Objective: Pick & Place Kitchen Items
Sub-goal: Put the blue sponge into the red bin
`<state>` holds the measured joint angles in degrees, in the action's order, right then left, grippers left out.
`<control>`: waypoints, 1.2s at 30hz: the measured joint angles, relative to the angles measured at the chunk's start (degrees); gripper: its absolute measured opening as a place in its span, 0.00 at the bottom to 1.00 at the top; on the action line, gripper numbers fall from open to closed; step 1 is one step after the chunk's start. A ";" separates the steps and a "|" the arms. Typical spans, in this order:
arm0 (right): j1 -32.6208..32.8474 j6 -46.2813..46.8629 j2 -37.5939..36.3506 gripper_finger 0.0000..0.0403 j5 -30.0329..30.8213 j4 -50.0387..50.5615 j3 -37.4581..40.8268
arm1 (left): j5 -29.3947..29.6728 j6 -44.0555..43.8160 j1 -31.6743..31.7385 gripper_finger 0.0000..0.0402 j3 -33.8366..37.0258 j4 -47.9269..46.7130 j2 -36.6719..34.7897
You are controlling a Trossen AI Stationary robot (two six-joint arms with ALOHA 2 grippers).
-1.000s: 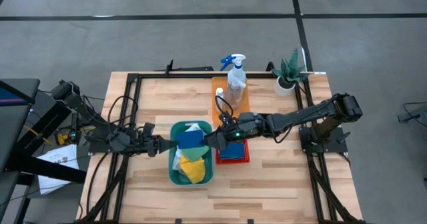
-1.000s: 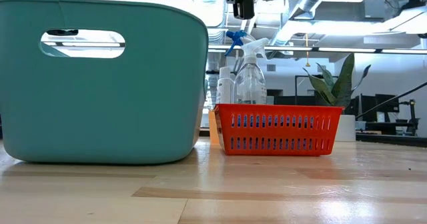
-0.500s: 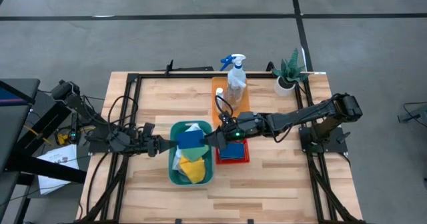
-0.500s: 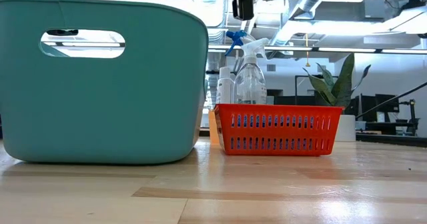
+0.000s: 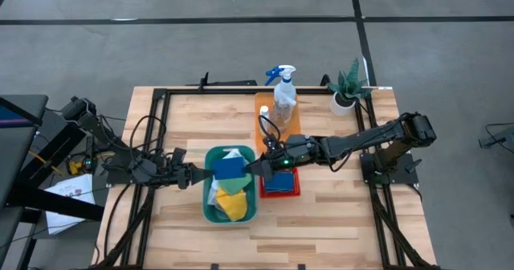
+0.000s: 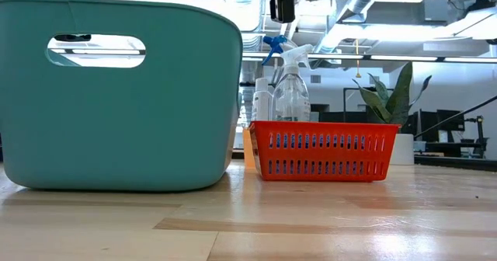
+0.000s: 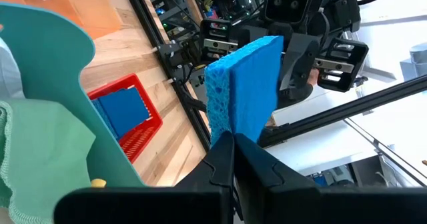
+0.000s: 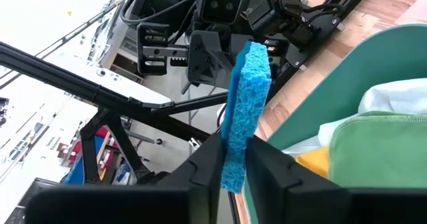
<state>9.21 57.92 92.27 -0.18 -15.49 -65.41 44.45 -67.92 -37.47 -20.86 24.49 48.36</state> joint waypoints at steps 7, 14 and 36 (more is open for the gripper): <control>0.04 -0.01 -0.02 0.02 -0.01 -0.08 0.00 | 0.01 0.09 0.00 0.00 0.00 -0.02 0.00; 0.04 0.19 -0.02 0.01 -0.01 -0.10 0.00 | -0.03 0.16 0.00 0.04 0.00 -0.04 0.00; -0.02 3.07 -0.02 0.00 -0.01 0.73 0.00 | -14.21 26.13 -7.74 0.49 0.02 7.93 0.00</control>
<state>9.20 60.99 92.25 -0.19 -14.76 -65.41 30.24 -41.79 -45.21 -20.84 32.42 48.36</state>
